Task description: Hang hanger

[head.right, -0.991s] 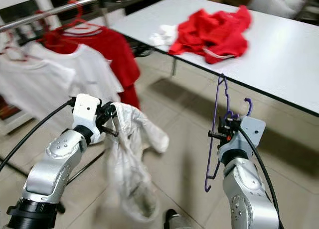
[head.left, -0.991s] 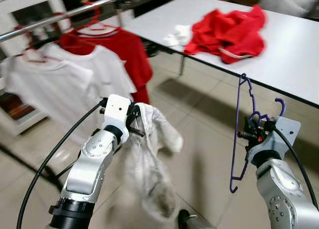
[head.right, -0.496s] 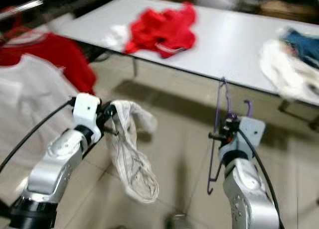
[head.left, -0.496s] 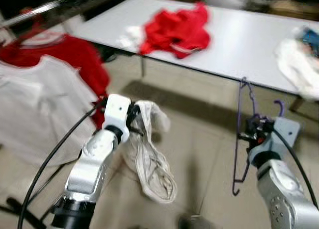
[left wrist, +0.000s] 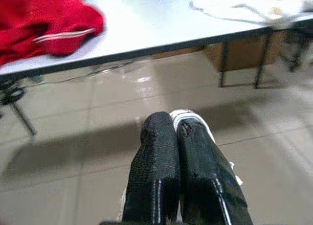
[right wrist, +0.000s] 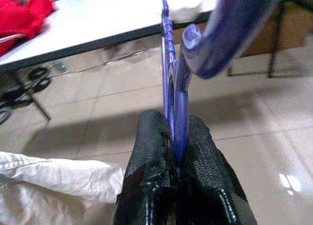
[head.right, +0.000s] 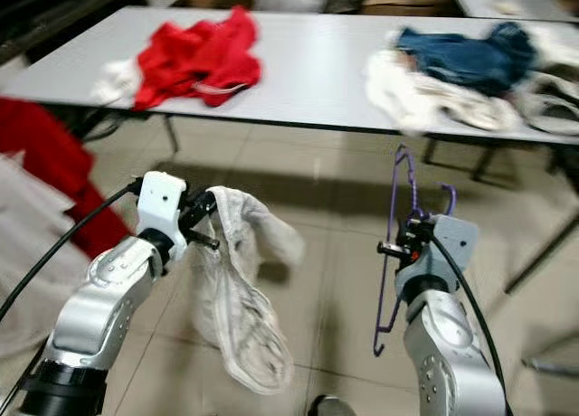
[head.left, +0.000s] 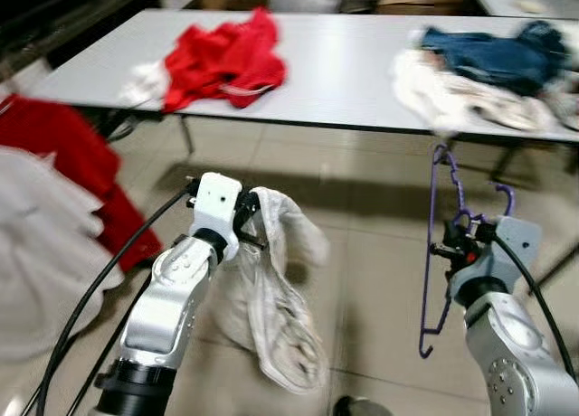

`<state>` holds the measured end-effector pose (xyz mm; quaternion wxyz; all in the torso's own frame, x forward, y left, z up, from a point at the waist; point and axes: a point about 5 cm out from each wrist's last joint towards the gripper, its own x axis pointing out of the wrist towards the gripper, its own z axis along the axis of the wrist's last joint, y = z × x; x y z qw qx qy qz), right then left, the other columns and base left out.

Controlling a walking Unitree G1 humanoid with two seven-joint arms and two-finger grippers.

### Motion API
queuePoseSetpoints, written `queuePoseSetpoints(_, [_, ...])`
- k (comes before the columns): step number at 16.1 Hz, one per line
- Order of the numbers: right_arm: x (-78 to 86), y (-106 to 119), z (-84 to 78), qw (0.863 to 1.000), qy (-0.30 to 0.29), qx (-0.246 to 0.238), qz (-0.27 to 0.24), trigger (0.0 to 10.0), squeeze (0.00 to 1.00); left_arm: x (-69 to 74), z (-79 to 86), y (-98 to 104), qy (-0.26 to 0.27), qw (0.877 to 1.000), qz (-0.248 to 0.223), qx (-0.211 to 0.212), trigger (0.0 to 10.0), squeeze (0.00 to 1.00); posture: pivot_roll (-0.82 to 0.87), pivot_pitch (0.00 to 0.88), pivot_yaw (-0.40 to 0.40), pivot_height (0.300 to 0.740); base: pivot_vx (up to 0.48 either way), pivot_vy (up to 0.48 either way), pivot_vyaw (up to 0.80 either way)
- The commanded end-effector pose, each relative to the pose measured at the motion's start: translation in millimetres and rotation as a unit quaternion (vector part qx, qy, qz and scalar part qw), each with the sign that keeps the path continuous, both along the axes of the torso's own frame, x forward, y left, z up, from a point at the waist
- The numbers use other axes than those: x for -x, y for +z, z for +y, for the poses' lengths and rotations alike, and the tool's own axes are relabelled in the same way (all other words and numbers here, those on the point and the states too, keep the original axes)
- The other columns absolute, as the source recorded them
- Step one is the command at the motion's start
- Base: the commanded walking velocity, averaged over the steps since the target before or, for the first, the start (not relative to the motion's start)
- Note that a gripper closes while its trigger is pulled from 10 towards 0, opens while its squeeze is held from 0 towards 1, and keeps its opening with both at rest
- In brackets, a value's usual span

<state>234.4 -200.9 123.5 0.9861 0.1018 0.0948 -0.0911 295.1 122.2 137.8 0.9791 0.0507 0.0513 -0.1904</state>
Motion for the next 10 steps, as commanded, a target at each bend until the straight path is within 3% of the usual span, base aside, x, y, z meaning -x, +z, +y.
queuePoseSetpoints(1, [0.2,3.9,2.2,1.0,0.004,-0.004,-0.008,10.0,0.0,-1.8,4.9,12.0,0.004,1.0,-0.026,0.001,10.0,0.0,-0.13,0.06,0.09,0.74,0.0,0.326,0.0])
queuePoseSetpoints(10, [0.0,3.7,5.5,1.0,0.014,0.002,-0.006,10.0,0.0,-2.1,7.6,12.2,0.005,1.0,-0.025,-0.003,10.0,0.0,-0.13,0.067,0.09,0.74,0.0,0.326,0.0])
